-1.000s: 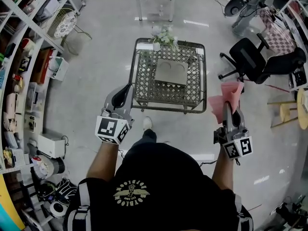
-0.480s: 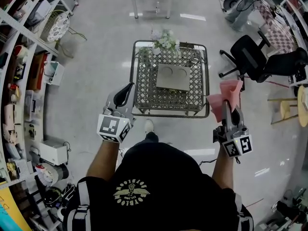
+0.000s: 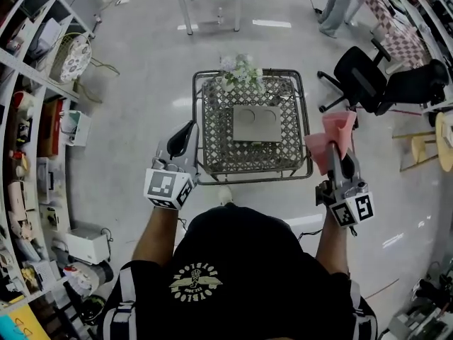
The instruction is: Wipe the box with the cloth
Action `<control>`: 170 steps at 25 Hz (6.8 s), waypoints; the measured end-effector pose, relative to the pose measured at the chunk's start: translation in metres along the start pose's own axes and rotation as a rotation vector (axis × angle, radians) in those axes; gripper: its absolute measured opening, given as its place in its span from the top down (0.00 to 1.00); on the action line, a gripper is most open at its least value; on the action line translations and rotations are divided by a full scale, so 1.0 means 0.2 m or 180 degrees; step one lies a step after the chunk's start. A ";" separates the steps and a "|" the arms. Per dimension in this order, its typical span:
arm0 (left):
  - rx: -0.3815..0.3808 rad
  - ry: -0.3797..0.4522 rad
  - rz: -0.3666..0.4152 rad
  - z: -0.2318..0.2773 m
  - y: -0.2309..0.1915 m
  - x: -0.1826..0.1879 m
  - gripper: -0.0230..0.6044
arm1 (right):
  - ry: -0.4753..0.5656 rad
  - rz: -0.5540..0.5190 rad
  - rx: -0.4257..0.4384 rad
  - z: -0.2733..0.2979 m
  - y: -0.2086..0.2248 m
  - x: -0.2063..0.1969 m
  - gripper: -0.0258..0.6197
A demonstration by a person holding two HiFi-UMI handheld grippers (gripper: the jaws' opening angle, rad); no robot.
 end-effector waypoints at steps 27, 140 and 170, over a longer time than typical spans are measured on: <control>0.0101 -0.0201 -0.0159 0.45 -0.04 -0.13 0.96 | -0.0623 0.0230 0.0431 0.58 0.31 -0.35 0.93; 0.0902 -0.0661 -0.0075 0.25 -0.27 -0.15 0.96 | -0.4149 0.0416 0.0089 0.85 0.50 -2.31 0.93; 0.0327 -0.0290 -0.0041 0.46 -0.11 -0.06 0.96 | -0.1589 0.0906 0.0174 0.61 0.51 -1.08 0.93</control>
Point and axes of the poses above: the fingertips, and each gripper's own axes: z forward along the fingers, y to its right, x out of its top, the point moved 8 cm from there along -z, backward along the fingers, and after that the axes turned 3 degrees about -z, right-handed, at the moved point
